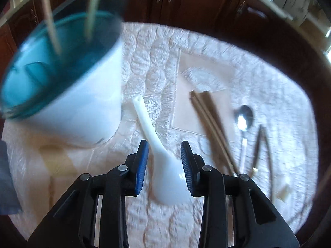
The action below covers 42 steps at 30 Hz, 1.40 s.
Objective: Organize utensils
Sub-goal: 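Lift the ceramic spoon with the left tool while the right tool carries the chopstick toward the cup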
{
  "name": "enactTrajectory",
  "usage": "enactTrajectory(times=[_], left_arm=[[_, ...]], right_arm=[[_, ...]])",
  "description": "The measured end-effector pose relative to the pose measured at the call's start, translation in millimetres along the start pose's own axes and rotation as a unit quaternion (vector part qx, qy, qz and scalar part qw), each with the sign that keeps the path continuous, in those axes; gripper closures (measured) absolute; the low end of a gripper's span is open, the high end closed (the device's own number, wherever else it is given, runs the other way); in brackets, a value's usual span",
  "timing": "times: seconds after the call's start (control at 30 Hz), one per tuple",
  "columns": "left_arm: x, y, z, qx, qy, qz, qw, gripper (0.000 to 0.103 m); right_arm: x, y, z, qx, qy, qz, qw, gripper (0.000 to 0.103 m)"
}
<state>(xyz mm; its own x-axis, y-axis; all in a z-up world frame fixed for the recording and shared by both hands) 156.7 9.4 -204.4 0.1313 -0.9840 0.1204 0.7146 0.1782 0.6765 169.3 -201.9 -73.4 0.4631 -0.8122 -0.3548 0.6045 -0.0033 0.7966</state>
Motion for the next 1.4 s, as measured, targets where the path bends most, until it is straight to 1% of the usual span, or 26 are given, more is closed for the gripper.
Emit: enactTrajectory(times=[0.07,0.13,0.17,0.2,0.23,0.3,0.4,0.53,0.57,0.63,0.7,0.73,0.87,0.97,1.0,1.03,1.1,1.2,1.33,1.4], left_arm=[[1,-2,-15,-0.015,0.012,-0.006,0.9998,0.072],[2,-1,-19,-0.007,0.015,-0.012,0.9998,0.072],[3,-1,-20,-0.009,0.013,-0.018,0.9997,0.074],[4,-2,-19,-0.012,0.01,-0.022,0.9996,0.084],[3,-4,-16,-0.016,-0.001,-0.024,0.9996,0.09],[-2,-11,-7,-0.033,-0.026,-0.012,0.999,0.09],[-11,-30,14,-0.051,-0.044,-0.003,0.9977,0.09],[-16,-66,47,-0.078,-0.076,-0.001,0.994,0.09],[-16,-67,49,-0.082,-0.082,0.002,0.9933,0.09],[-18,-70,56,-0.083,-0.094,0.009,0.992,0.088],[-19,-64,59,-0.072,-0.1,0.008,0.9924,0.07],[-19,-58,58,-0.065,-0.099,0.004,0.9929,0.066],[-15,-42,42,-0.059,-0.087,-0.02,0.9942,0.065],[-10,-39,26,-0.069,-0.087,-0.033,0.9933,0.065],[-9,-37,22,-0.07,-0.086,-0.041,0.993,0.066],[-7,-36,22,-0.065,-0.087,-0.049,0.9928,0.071],[0,-35,21,-0.067,-0.097,-0.075,0.9903,0.09],[3,-36,23,-0.065,-0.1,-0.077,0.9899,0.09],[-13,-28,48,-0.046,-0.105,-0.051,0.9922,0.091],[-21,-18,66,-0.026,-0.11,-0.039,0.9928,0.091]], right_arm=[[3,-1,2,0.0,0.0,-0.003,1.0,0.098],[6,-2,6,0.001,0.0,-0.004,1.0,0.098],[8,-2,7,0.002,0.0,-0.005,1.0,0.098],[9,-2,8,0.002,-0.001,-0.006,1.0,0.098],[11,-2,9,0.002,-0.002,-0.006,1.0,0.098],[13,-1,9,0.003,-0.002,-0.008,1.0,0.098],[12,2,9,0.007,0.0,-0.01,1.0,0.098],[8,5,10,0.01,0.013,-0.009,1.0,0.098],[5,6,10,0.01,0.014,-0.007,1.0,0.098],[-1,9,9,0.01,0.02,-0.005,1.0,0.098],[-7,11,7,0.01,0.023,0.0,1.0,0.098],[-10,12,7,0.011,0.025,0.002,1.0,0.098],[-18,17,10,0.015,0.028,0.011,0.999,0.098],[-19,21,13,0.02,0.028,0.011,0.999,0.098],[-19,22,14,0.021,0.029,0.01,0.999,0.098],[-20,23,13,0.022,0.029,0.01,0.999,0.098],[-23,24,13,0.022,0.029,0.012,0.999,0.098],[-28,26,13,0.023,0.032,0.018,0.999,0.098],[-37,32,17,0.033,0.042,0.023,0.998,0.098],[-43,34,20,0.037,0.046,0.027,0.998,0.098]])
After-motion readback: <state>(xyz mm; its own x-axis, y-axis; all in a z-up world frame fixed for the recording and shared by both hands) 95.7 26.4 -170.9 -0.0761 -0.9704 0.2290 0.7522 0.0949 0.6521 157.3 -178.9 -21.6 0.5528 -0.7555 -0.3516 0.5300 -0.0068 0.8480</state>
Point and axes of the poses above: each gripper's, at about its wrist camera, not at the fingertips, and z roughly against the way its jaws point, x to its right, y to its top, the point moved 2 cm from there along -z, roughly the way its jaws point, and after that the axes turned 15 degrees about x, right-handed, at the moved point
